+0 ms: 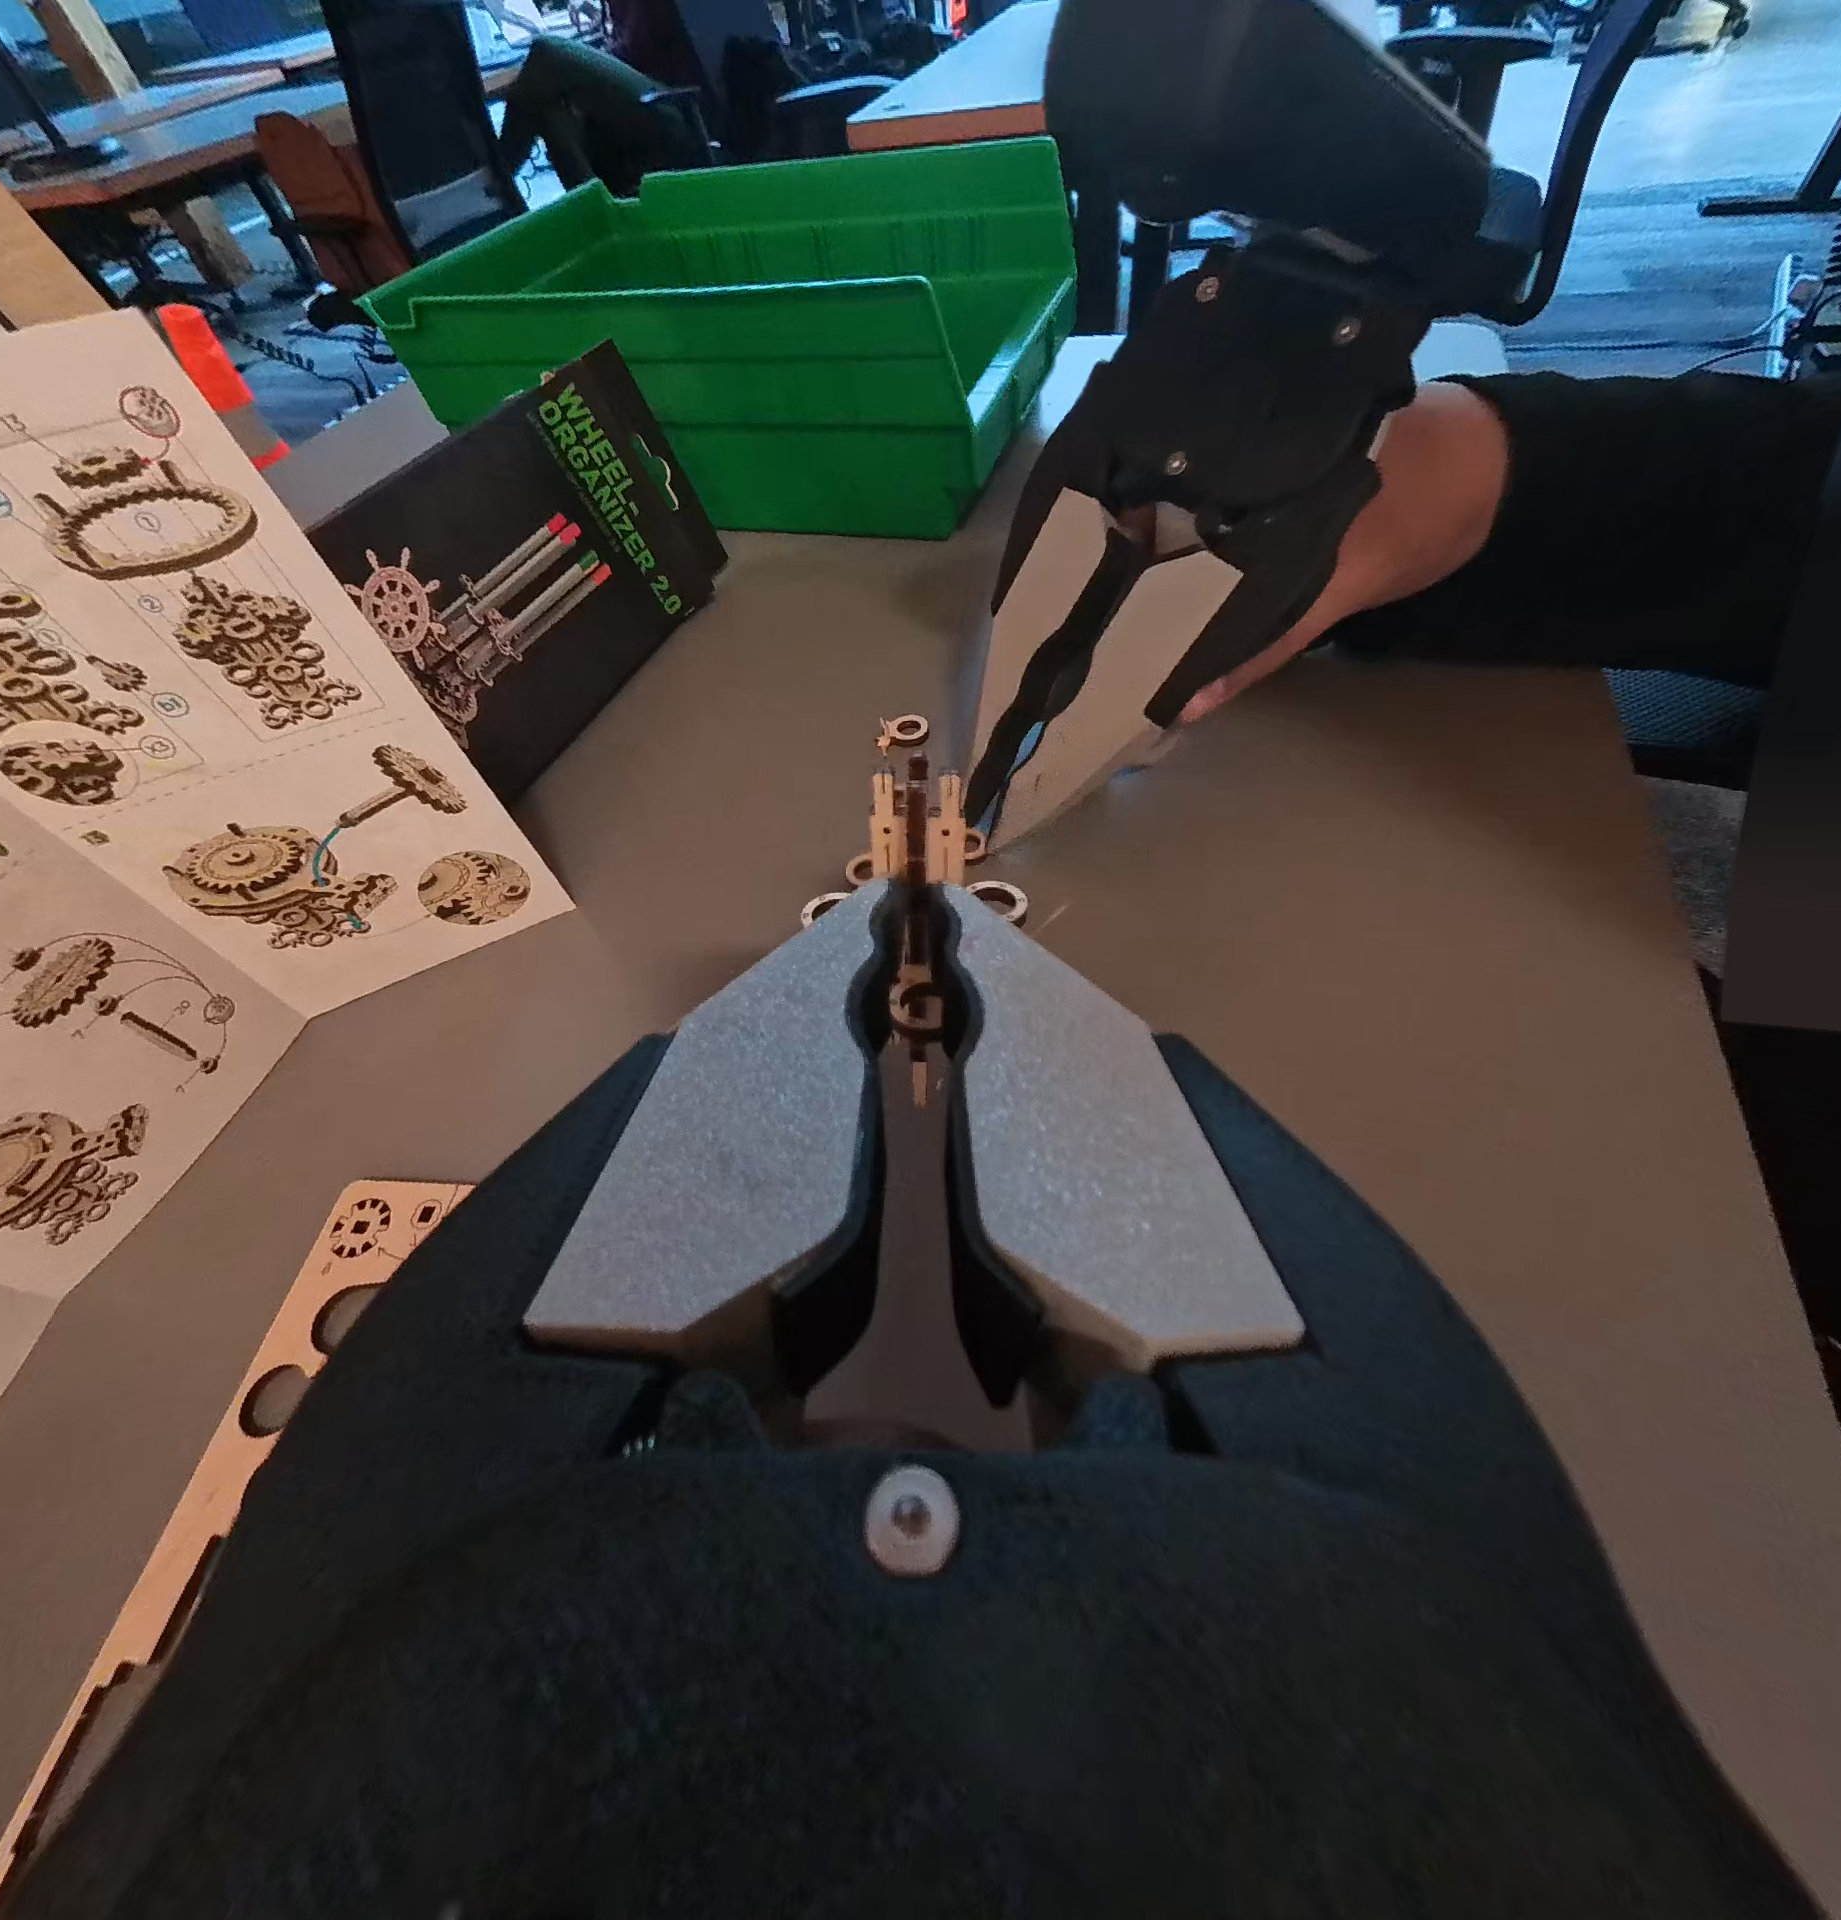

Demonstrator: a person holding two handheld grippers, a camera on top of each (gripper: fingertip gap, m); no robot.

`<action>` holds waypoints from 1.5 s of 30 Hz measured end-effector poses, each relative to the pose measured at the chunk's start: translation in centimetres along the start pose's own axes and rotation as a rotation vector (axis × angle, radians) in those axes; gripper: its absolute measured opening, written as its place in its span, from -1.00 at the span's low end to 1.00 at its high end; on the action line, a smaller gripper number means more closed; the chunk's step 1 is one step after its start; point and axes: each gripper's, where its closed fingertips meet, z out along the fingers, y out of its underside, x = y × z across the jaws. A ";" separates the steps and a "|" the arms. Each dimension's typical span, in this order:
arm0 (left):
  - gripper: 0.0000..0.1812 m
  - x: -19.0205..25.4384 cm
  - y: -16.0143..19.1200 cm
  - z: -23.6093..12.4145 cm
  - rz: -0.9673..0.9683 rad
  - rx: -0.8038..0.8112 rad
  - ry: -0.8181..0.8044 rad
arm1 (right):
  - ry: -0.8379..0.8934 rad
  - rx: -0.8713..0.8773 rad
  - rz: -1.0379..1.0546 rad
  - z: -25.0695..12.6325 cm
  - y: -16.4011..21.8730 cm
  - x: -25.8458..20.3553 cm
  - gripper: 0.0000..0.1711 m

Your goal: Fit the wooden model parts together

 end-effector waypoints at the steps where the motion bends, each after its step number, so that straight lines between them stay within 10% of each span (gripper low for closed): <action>1: -1.00 0.0 0.0 0.0 0.003 0.000 -0.002 | -0.008 0.000 -0.007 0.0 0.0 -0.1 -0.94; 9: -1.00 -0.1 -0.3 -0.3 0.006 0.008 -0.010 | -0.062 0.045 0.019 -1.5 -0.5 -1.1 -1.00; 16: -1.00 -0.7 -0.3 -0.4 0.044 -0.005 -0.064 | 0.046 -0.001 0.085 0.7 -1.2 -0.3 -0.62; 20: -1.00 -0.6 -0.3 -0.5 0.055 -0.010 -0.068 | 0.102 -0.010 0.057 1.5 -1.4 0.1 -0.90; 45: -1.00 -0.8 -0.9 -0.9 0.041 0.018 -0.069 | -0.025 -0.033 0.020 -4.2 -1.7 -1.8 -0.93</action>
